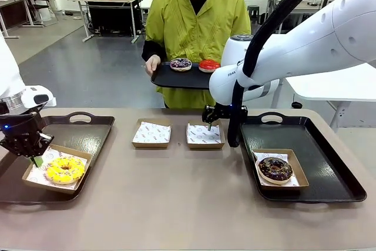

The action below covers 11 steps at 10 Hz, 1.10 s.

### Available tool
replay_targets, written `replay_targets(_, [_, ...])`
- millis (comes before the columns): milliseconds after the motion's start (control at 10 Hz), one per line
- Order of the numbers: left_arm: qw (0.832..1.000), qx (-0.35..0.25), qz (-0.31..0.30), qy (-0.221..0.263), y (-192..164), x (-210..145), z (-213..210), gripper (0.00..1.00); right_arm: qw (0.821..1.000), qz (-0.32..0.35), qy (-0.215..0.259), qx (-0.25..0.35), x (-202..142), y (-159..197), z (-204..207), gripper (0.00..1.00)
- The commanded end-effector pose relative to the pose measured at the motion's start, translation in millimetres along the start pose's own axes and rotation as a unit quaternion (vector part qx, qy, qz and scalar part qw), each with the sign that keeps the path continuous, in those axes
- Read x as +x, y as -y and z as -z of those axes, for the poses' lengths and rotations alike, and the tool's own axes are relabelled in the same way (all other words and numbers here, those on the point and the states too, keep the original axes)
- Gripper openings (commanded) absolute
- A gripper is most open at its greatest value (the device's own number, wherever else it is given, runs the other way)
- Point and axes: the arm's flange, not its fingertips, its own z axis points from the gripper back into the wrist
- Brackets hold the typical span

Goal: Individually package the donuts and arrange them on the tray.
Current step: Place the picked Paper togo box on the Handle tray while simultaneously picking up another Paper togo box from the table with the other hand.

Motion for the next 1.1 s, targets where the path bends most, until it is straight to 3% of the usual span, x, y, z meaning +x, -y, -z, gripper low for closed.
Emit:
replay_targets(0, [1.000,0.001,-0.007,0.001,10.2,5.5,4.2,0.01,1.000,0.009,0.002,0.012,-5.8,4.7,2.0,1.00])
replay_targets(100, [1.000,0.002,-0.004,0.000,11.8,5.6,5.6,0.01,1.000,0.008,0.002,0.013,-6.0,5.0,2.4,1.00])
replay_targets(200, [1.000,-0.002,0.003,0.000,11.2,4.8,4.6,0.38,1.000,0.002,0.003,0.017,-6.4,5.5,3.3,0.87])
replay_targets(300, [1.000,-0.002,0.000,0.001,10.5,4.3,3.5,0.57,1.000,0.003,0.002,0.016,-6.6,5.4,2.8,0.40])
replay_targets(400, [1.000,-0.003,-0.001,0.002,9.8,4.0,1.5,0.94,1.000,0.005,0.003,0.016,-6.0,4.9,2.7,0.27])
replay_targets(500, [1.000,-0.006,0.000,0.002,9.5,3.4,0.0,1.00,1.000,0.007,0.004,0.016,-5.6,5.2,2.6,0.00])
replay_targets(700, [1.000,-0.011,0.004,0.003,8.5,1.7,-2.6,1.00,1.000,0.010,0.003,0.017,-5.6,6.2,3.4,0.00])
replay_targets(800, [1.000,-0.015,0.007,0.003,8.5,1.0,-4.2,0.89,1.000,0.011,0.002,0.018,-5.1,6.3,3.8,0.03])
replay_targets(900, [1.000,-0.020,0.011,0.002,8.3,0.0,-5.0,0.98,1.000,0.013,0.001,0.019,-5.2,6.7,4.5,0.00])
replay_targets(1000, [1.000,-0.025,0.014,0.001,8.1,-1.1,-6.1,1.00,1.000,0.016,0.000,0.020,-5.4,7.3,5.0,0.00])
